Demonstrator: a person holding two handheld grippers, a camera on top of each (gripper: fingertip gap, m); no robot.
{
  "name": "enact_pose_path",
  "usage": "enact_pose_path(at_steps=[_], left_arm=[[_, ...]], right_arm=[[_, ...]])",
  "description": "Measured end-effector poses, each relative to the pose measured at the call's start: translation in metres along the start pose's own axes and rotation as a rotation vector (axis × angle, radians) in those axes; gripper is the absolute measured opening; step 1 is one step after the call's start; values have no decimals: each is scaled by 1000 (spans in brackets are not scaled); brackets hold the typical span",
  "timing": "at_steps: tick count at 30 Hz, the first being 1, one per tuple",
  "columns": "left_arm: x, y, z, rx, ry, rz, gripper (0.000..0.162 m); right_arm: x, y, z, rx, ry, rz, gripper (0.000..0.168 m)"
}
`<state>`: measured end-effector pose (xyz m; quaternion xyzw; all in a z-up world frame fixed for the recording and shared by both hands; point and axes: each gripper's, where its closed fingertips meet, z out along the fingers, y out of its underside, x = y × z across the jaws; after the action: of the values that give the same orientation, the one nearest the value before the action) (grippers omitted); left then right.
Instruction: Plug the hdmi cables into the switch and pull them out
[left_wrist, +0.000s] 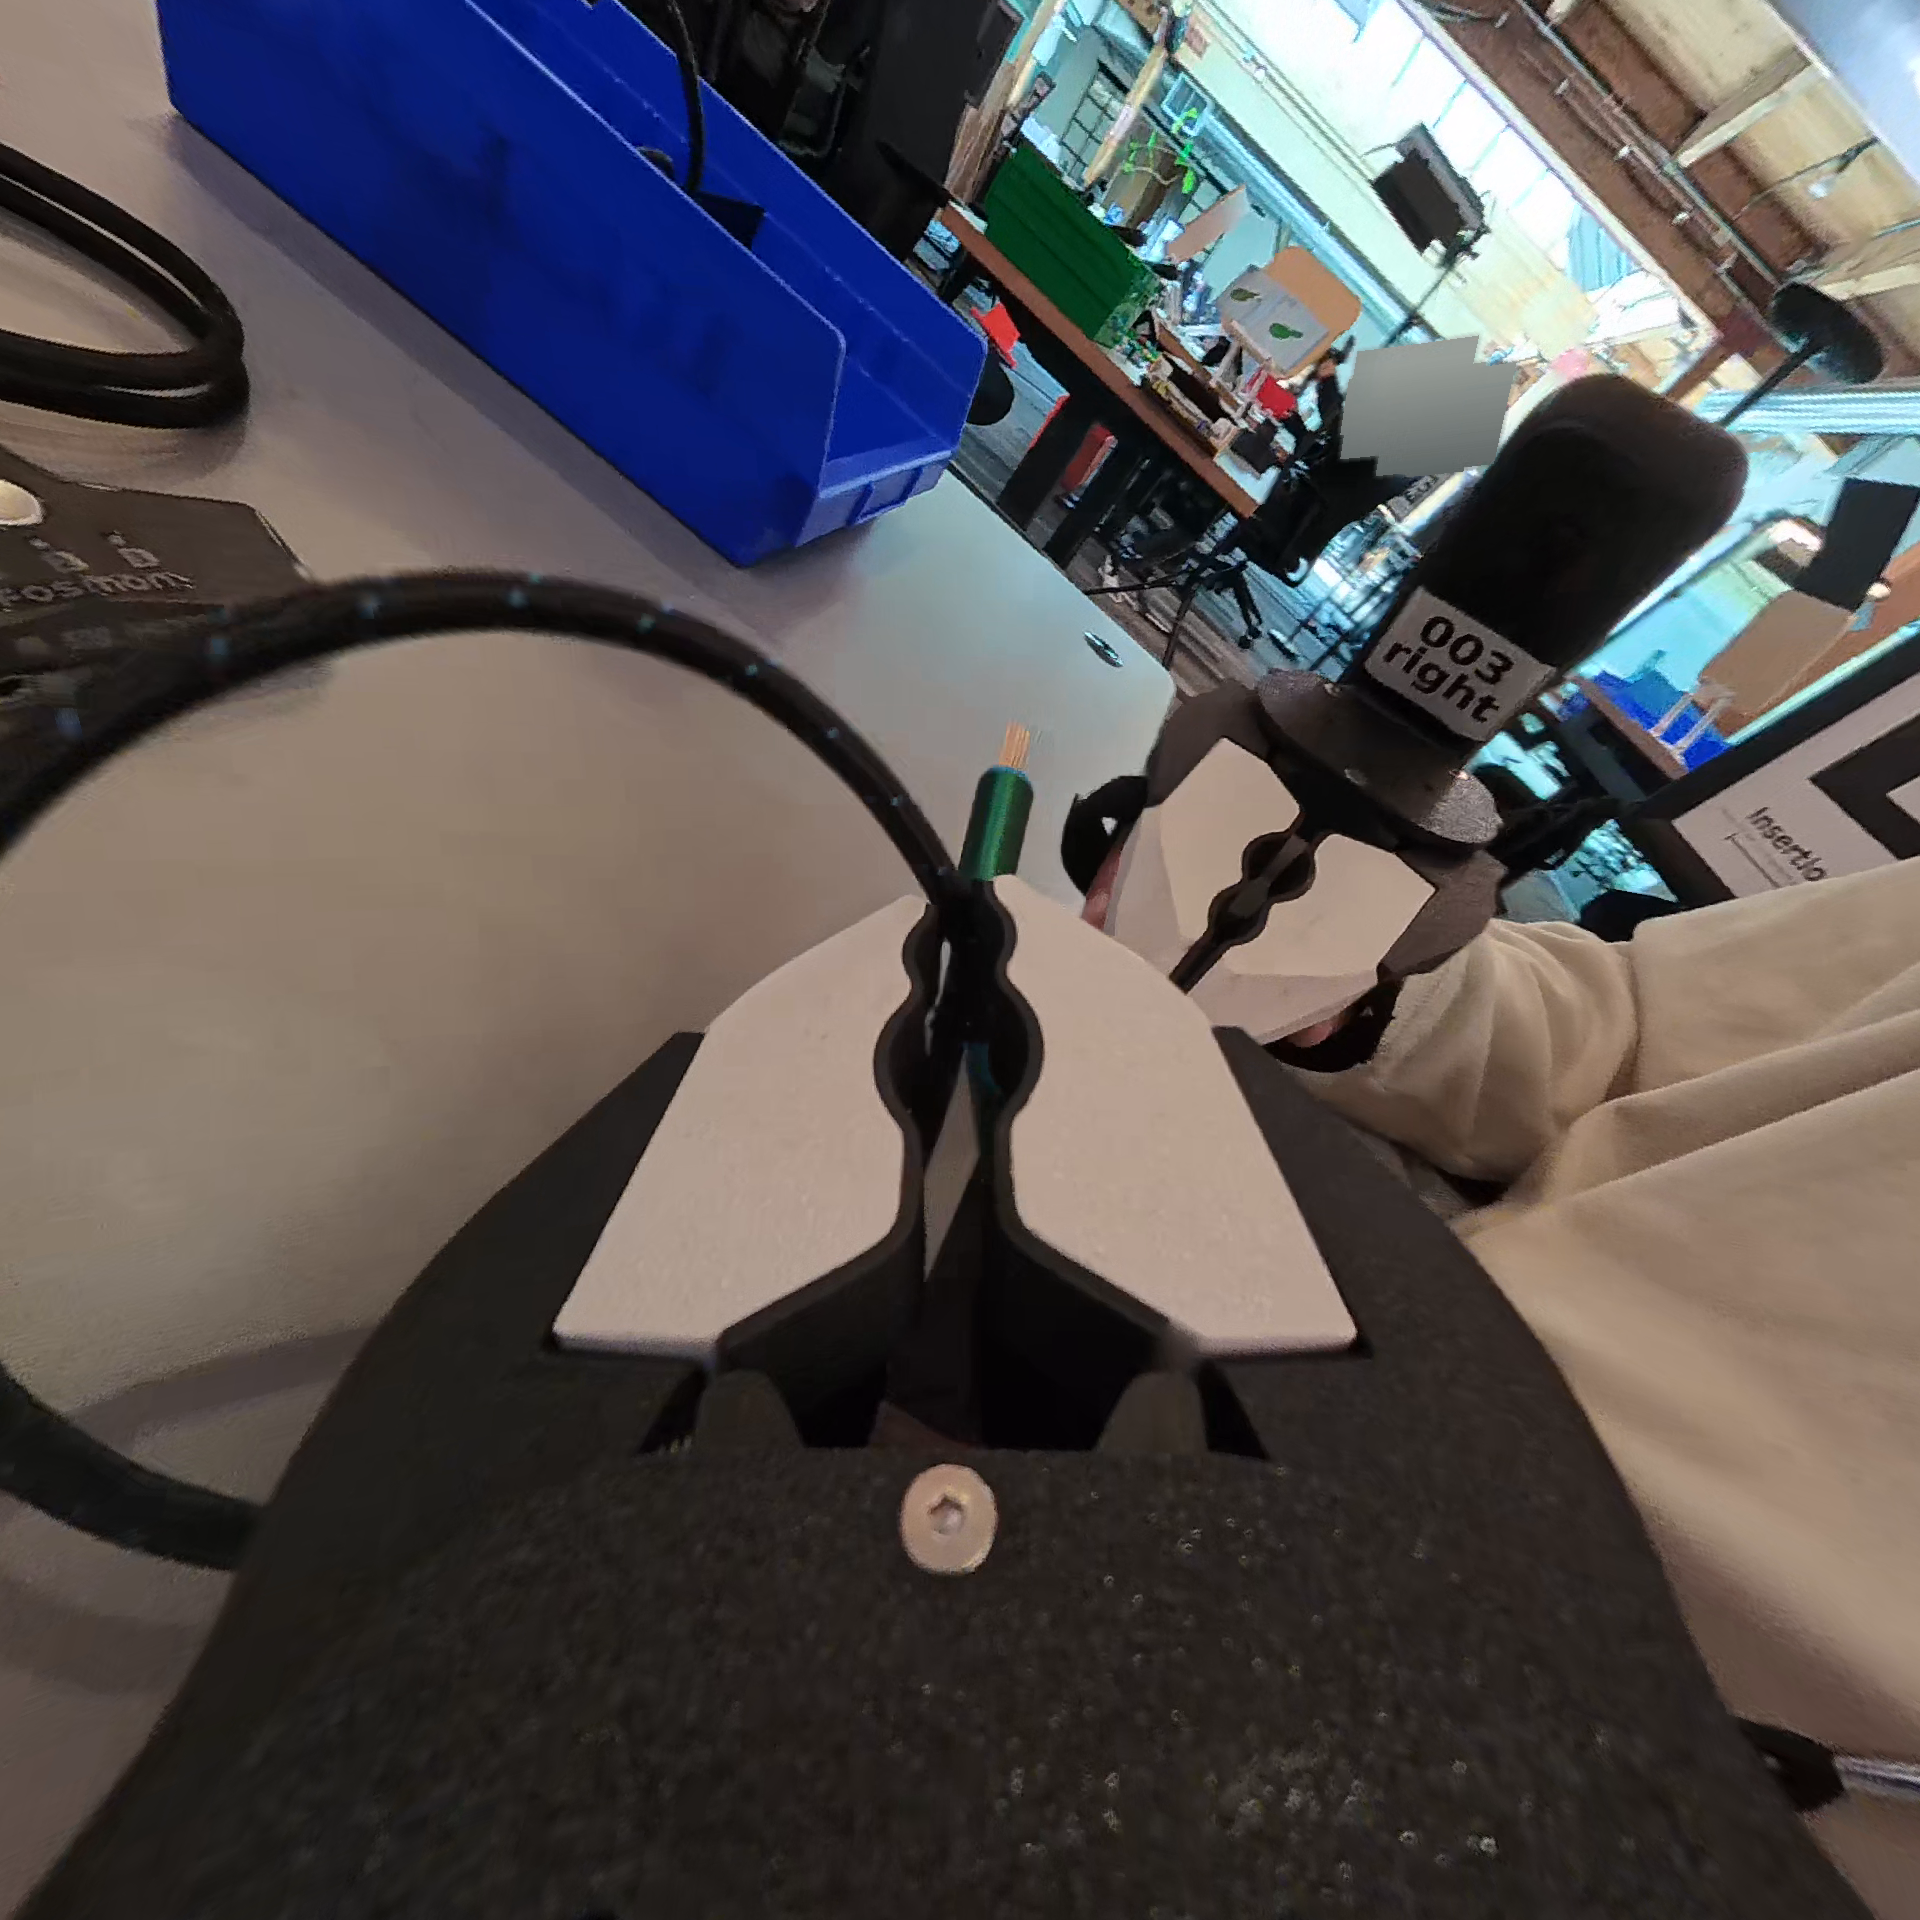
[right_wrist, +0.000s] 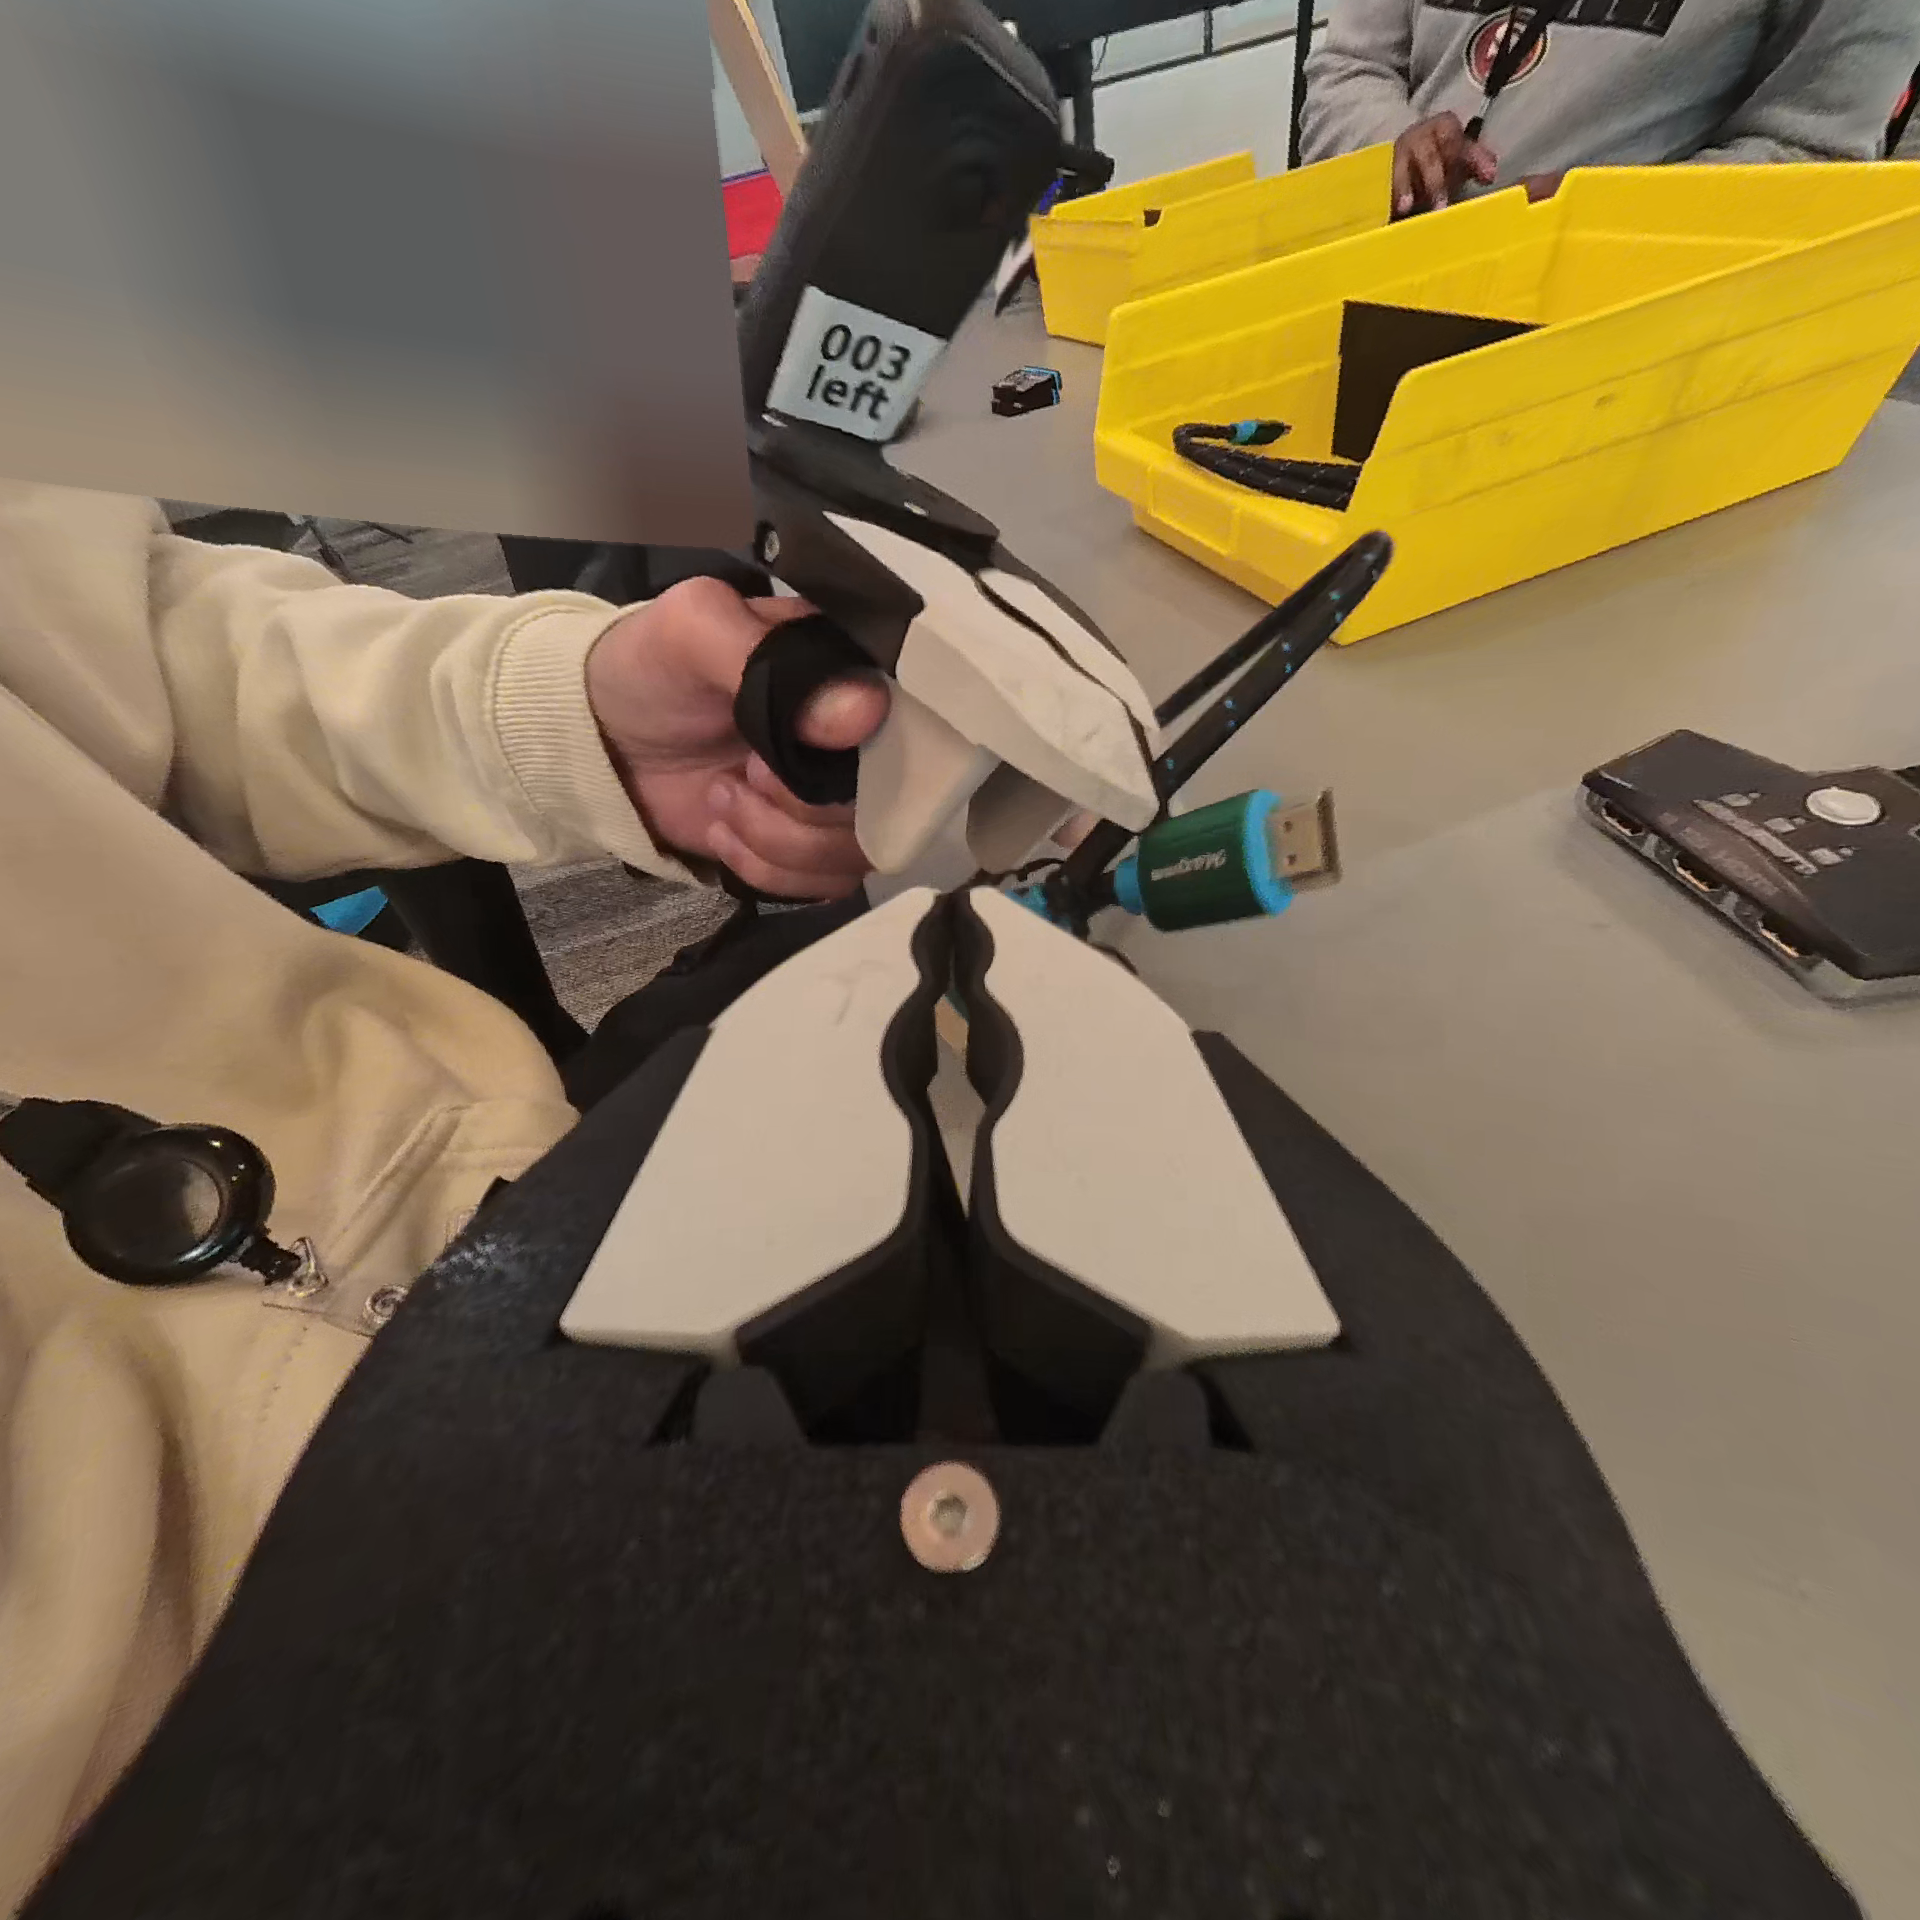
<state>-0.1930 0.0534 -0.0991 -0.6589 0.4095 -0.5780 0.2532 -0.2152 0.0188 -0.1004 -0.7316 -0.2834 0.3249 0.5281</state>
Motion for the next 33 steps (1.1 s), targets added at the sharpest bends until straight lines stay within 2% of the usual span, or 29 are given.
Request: enact_pose_path(at_steps=[8,12,15,20,23,25,30,33], left_arm=[[-24,-1,-3,19,-83,-106,6],[-36,-3,-4,35,-85,-194,7],[-41,0,-4,12,-86,-216,12],[-30,5,4,-16,-45,-191,8],[-25,14,10,-87,-91,-49,6],[-23,15,13,-92,-80,-65,6],[-23,21,12,-147,-39,-82,5],[-19,22,13,-130,-22,-102,5]], right_arm=[[21,21,4,-148,142,-122,0],[37,23,8,-171,213,-118,0],[36,19,11,-151,183,-111,0],[11,3,19,-46,-51,-17,0],[51,-2,8,20,76,181,0],[61,3,7,33,106,268,0],[74,0,-1,-55,361,-58,0],[85,1,-12,-64,376,-37,0]])
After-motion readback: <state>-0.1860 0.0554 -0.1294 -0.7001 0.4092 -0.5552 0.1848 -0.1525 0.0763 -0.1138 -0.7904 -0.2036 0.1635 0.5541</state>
